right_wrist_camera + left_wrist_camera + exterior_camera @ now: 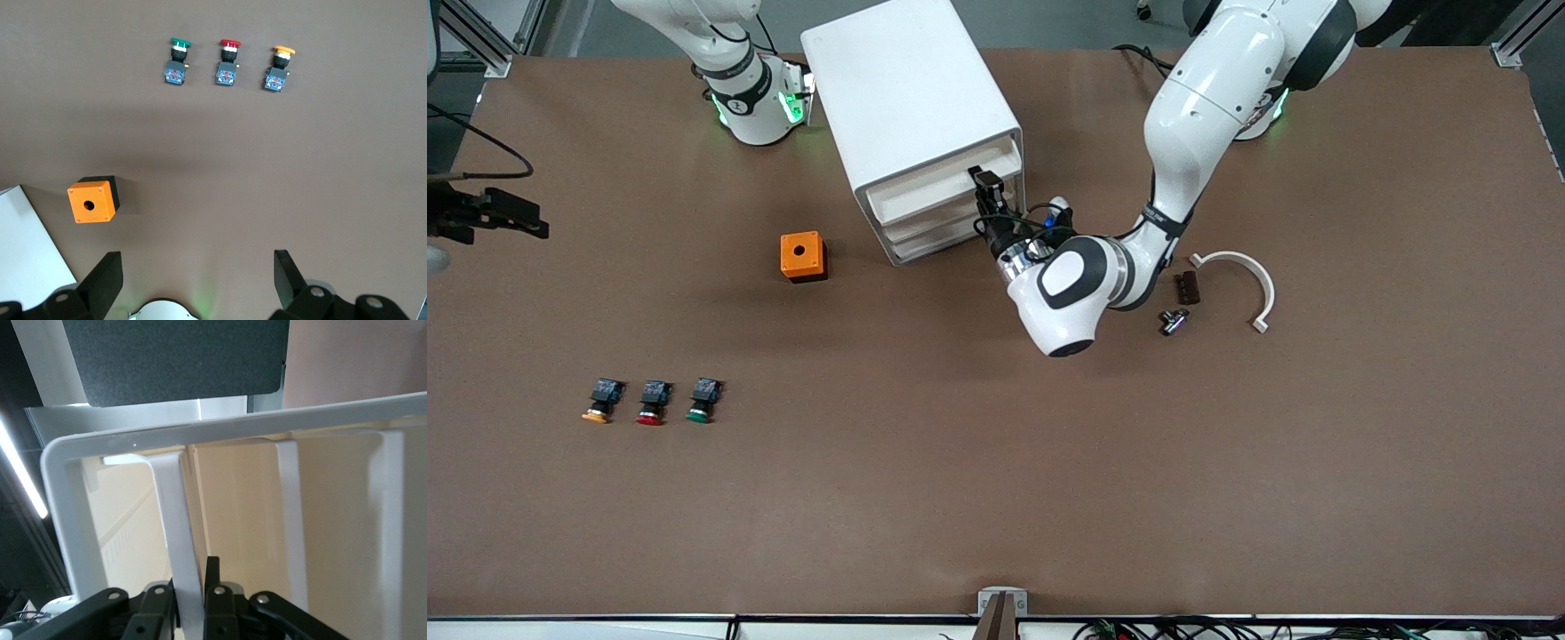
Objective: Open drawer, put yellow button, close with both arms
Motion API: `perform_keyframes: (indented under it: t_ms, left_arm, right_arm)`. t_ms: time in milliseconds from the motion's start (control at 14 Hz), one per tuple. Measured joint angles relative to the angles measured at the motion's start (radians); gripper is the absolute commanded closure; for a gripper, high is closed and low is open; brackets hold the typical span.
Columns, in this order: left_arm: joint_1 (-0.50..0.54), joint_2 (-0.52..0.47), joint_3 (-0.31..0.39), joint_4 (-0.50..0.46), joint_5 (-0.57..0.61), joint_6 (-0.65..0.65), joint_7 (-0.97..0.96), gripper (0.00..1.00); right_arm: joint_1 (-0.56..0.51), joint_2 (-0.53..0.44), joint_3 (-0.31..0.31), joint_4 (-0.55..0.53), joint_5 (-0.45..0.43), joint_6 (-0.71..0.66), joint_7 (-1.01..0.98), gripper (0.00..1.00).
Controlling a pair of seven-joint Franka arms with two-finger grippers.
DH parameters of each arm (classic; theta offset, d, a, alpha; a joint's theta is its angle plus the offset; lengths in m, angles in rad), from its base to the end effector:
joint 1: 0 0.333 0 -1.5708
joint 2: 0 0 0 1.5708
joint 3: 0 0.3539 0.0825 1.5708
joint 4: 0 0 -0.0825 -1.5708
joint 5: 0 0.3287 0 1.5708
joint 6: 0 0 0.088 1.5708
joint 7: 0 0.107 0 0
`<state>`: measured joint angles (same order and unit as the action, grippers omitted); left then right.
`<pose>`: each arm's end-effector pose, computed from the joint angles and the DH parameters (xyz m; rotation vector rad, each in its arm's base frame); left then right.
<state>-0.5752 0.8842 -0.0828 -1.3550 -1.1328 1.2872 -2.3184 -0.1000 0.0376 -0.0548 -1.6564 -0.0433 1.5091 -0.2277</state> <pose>0.4520 -0.4745 0.2870 -1.0947 -1.5876 1.5297 0.4923 -0.0812 0.6038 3.1159 0.1155 -0.2972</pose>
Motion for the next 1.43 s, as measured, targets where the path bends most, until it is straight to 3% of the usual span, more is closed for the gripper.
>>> perform_keyframes:
  t_ms: [573,1002,1074,1145,1217,1432]
  left_arm:
    - [0.078,0.0,0.062,0.039,-0.006,0.009,-0.008,0.86]
    - [0.121,0.0,0.072,0.055,-0.006,0.029,-0.008,0.85]
    - [0.122,0.0,0.072,0.055,-0.006,0.03,-0.008,0.81]
    - [0.122,0.0,0.072,0.055,-0.006,0.032,-0.008,0.57]
    - [0.122,0.0,0.073,0.056,-0.006,0.033,-0.008,0.2]
    - [0.127,0.002,0.083,0.056,-0.004,0.038,0.0,0.04]
  right_arm:
    - [-0.105,0.163,-0.005,0.042,0.0,0.063,-0.014,0.0]
    - [-0.125,0.175,-0.004,0.05,0.0,0.085,0.003,0.0]
    - [-0.125,0.177,-0.004,0.035,0.0,0.131,0.018,0.0]
    - [-0.126,0.18,-0.004,0.005,0.0,0.203,0.031,0.0]
    - [-0.127,0.186,-0.005,-0.034,0.0,0.285,0.051,0.0]
    - [-0.137,0.215,-0.005,-0.136,0.0,0.493,0.129,0.0]
